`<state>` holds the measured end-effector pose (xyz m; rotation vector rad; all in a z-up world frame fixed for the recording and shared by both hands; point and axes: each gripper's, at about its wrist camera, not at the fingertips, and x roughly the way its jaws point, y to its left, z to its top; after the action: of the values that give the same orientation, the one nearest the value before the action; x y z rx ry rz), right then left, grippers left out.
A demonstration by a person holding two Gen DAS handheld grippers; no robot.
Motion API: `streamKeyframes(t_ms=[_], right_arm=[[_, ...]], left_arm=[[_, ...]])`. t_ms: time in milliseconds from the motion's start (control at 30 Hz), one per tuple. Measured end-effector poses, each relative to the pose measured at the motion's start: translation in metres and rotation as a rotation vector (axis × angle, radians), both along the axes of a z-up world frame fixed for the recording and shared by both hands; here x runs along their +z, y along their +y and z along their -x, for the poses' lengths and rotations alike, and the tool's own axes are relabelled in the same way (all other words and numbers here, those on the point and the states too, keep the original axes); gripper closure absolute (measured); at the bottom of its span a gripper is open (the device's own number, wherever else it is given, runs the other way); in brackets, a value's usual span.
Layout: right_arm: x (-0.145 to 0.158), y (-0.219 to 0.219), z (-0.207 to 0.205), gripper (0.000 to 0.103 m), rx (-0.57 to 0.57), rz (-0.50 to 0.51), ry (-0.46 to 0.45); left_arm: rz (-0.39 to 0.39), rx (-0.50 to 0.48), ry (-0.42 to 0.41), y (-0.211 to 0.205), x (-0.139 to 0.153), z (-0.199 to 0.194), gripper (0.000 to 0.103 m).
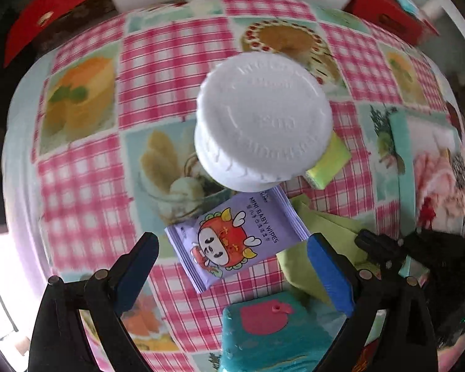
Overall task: Organize soft objects
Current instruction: 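Grasp the purple baby-wipes packet with the left gripper while the right holds the green cloth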
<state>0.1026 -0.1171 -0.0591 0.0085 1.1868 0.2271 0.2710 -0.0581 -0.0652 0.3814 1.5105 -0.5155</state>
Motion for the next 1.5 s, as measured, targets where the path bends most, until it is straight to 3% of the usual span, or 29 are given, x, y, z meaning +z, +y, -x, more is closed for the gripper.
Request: streamKeyframes(t_ms=[133, 400, 600, 867, 1100, 1167, 1267, 1500], right_arm=[[0.000, -0.003, 0.000, 0.101, -0.006, -0.014, 0.007], [0.001, -0.001, 0.002, 0.101, -0.004, -0.006, 0.007], [0.000, -0.004, 0.002, 0.101, -0.009, -0.017, 0.011], [0.000, -0.002, 0.002, 0.101, -0.005, -0.004, 0.008], [0.000, -0.004, 0.002, 0.101, -0.012, -0.019, 0.011], [0.000, -0.004, 0.002, 0.101, -0.013, -0.018, 0.011], [0.000, -0.004, 0.003, 0.101, -0.012, -0.013, 0.010], [0.000, -0.004, 0.002, 0.101, -0.012, -0.013, 0.010]], left_arm=[[0.040, -0.102, 0.021, -0.003, -0.010, 0.001, 0.007], [-0.004, -0.251, 0.019, -0.023, -0.036, 0.001, 0.007], [-0.083, -0.272, -0.007, -0.040, -0.057, 0.002, 0.007], [-0.070, -0.215, -0.018, -0.048, -0.057, -0.012, 0.010], [-0.049, -0.175, -0.008, -0.037, -0.053, -0.005, 0.027], [-0.034, -0.146, -0.006, -0.019, -0.050, -0.005, 0.046], [-0.002, -0.092, 0.005, -0.003, -0.046, -0.012, 0.067], [-0.013, -0.118, -0.040, 0.004, -0.041, 0.002, 0.068]])
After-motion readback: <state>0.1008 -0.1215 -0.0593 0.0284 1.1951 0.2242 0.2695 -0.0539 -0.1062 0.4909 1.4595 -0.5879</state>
